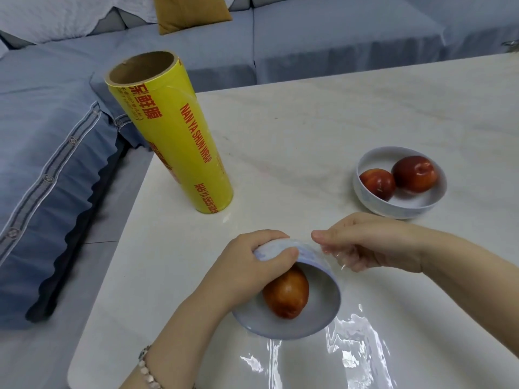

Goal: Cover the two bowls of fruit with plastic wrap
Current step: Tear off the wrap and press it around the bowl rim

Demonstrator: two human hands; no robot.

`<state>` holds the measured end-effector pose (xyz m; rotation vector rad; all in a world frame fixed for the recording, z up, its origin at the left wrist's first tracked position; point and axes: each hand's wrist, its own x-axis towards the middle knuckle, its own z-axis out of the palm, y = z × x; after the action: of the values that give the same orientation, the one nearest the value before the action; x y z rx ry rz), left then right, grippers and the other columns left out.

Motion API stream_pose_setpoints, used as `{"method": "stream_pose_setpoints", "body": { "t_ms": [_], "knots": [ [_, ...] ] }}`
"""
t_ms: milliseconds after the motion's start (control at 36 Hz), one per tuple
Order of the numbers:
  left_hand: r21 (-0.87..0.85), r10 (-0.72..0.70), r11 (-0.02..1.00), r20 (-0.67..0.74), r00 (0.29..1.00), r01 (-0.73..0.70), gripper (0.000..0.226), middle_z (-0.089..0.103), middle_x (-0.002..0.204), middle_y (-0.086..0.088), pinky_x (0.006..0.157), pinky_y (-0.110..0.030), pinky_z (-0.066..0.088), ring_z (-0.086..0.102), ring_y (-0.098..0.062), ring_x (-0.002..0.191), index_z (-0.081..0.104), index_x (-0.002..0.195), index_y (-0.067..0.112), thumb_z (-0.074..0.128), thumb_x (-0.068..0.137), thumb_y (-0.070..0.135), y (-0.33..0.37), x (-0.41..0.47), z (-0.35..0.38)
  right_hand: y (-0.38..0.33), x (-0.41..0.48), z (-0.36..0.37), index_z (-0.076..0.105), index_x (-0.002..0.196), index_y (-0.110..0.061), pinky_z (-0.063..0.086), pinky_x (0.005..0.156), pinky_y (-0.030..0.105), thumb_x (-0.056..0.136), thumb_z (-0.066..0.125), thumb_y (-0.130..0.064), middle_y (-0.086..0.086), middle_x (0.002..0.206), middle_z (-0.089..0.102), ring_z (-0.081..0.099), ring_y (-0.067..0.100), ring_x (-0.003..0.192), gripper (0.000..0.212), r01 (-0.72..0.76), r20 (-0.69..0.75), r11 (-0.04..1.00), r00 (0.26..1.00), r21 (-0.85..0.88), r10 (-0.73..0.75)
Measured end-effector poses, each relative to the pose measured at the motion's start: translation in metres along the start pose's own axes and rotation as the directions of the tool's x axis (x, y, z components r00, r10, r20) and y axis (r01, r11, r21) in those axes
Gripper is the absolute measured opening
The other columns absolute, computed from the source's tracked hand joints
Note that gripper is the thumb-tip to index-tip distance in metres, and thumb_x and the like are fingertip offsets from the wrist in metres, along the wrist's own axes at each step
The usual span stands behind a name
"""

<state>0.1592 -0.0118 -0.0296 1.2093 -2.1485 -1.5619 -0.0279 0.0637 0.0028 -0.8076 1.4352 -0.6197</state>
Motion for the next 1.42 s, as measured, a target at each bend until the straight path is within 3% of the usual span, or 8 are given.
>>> {"method": "stream_pose_setpoints", "body": {
  "t_ms": [139,528,667,861,944,1194,1306,1417],
  "knots": [
    [0.004,0.017,1.000,0.009,1.000,-0.017,0.039,0.072,0.088,0.009,0.087,-0.036,0.053,0.066,-0.011,0.091,0.069,0.085,0.036,0.055,0.056,0.057,-0.001,0.004,-0.003,0.004,0.008,0.004,0.060,0.062,-0.011,0.030,0.046,0.016,0.073,0.074,-0.023,0.000,0.052,0.040,0.034,0.007,0.046,0.021,0.164,-0.116,0.978,0.977,-0.127,-0.179],
    [-0.017,0.050,0.999,0.047,0.998,-0.050,0.036,0.072,0.090,0.012,0.086,-0.030,0.052,0.066,-0.009,0.093,0.071,0.086,0.034,0.055,0.059,0.052,-0.005,0.008,-0.004,0.022,0.006,-0.013,0.074,0.070,-0.007,0.038,0.051,0.013,0.085,0.059,-0.022,-0.006,0.048,0.052,0.040,0.007,0.048,0.026,0.256,-0.212,0.935,0.927,-0.247,-0.310],
    [-0.023,0.057,0.998,0.048,0.997,-0.056,0.034,0.072,0.089,0.013,0.086,-0.028,0.052,0.066,-0.009,0.093,0.071,0.084,0.035,0.055,0.059,0.051,-0.003,0.008,-0.003,0.016,0.005,-0.015,0.073,0.067,-0.014,0.048,0.054,0.009,0.088,0.057,-0.016,-0.002,0.065,0.071,0.059,0.000,0.055,0.026,0.299,-0.352,0.901,0.845,-0.315,-0.403],
    [-0.031,0.050,0.998,0.023,0.998,-0.049,0.038,0.073,0.091,0.010,0.090,-0.034,0.052,0.066,-0.010,0.095,0.071,0.086,0.032,0.056,0.058,0.052,-0.004,0.007,-0.005,0.005,0.007,-0.011,0.062,0.074,-0.004,0.052,0.048,0.014,0.094,0.047,-0.018,-0.001,0.047,0.066,0.062,0.005,0.045,0.028,0.321,-0.486,0.940,0.843,0.114,-0.229],
    [-0.026,0.056,0.998,0.033,0.998,-0.055,0.038,0.073,0.092,0.010,0.090,-0.034,0.052,0.066,-0.009,0.095,0.071,0.087,0.032,0.056,0.058,0.051,-0.003,0.006,-0.004,0.005,0.011,-0.010,0.062,0.074,-0.007,0.048,0.042,0.014,0.094,0.048,-0.023,-0.003,0.041,0.058,0.054,0.004,0.037,0.029,0.198,-0.423,0.965,0.900,0.175,-0.108],
    [0.007,0.067,0.998,0.067,0.995,-0.068,0.036,0.072,0.090,0.012,0.088,-0.031,0.053,0.066,-0.008,0.092,0.069,0.085,0.039,0.055,0.056,0.055,0.004,0.007,-0.002,-0.008,0.008,-0.004,0.061,0.048,-0.018,0.037,0.051,0.020,0.075,0.050,-0.063,-0.003,0.047,0.045,0.038,0.014,0.048,0.053,-0.085,-0.036,0.965,0.996,-0.247,0.078],
    [-0.010,0.071,0.997,0.055,0.996,-0.071,0.035,0.072,0.091,0.011,0.088,-0.030,0.052,0.066,-0.008,0.093,0.068,0.084,0.039,0.056,0.056,0.054,0.001,0.007,-0.002,-0.007,0.002,-0.010,0.059,0.045,-0.021,0.037,0.055,0.018,0.067,0.063,-0.052,-0.006,0.052,0.047,0.040,0.009,0.052,0.038,0.016,0.035,0.961,0.999,-0.278,-0.007],
    [-0.014,0.071,0.997,0.048,0.996,-0.071,0.036,0.072,0.091,0.013,0.086,-0.025,0.051,0.065,-0.005,0.093,0.068,0.085,0.038,0.055,0.056,0.055,-0.002,0.010,-0.004,0.011,0.003,-0.010,0.070,0.073,-0.008,0.040,0.067,0.015,0.067,0.069,-0.044,-0.008,0.069,0.059,0.050,0.002,0.068,0.037,0.206,-0.064,0.975,0.975,-0.082,-0.211]
  ]
}}
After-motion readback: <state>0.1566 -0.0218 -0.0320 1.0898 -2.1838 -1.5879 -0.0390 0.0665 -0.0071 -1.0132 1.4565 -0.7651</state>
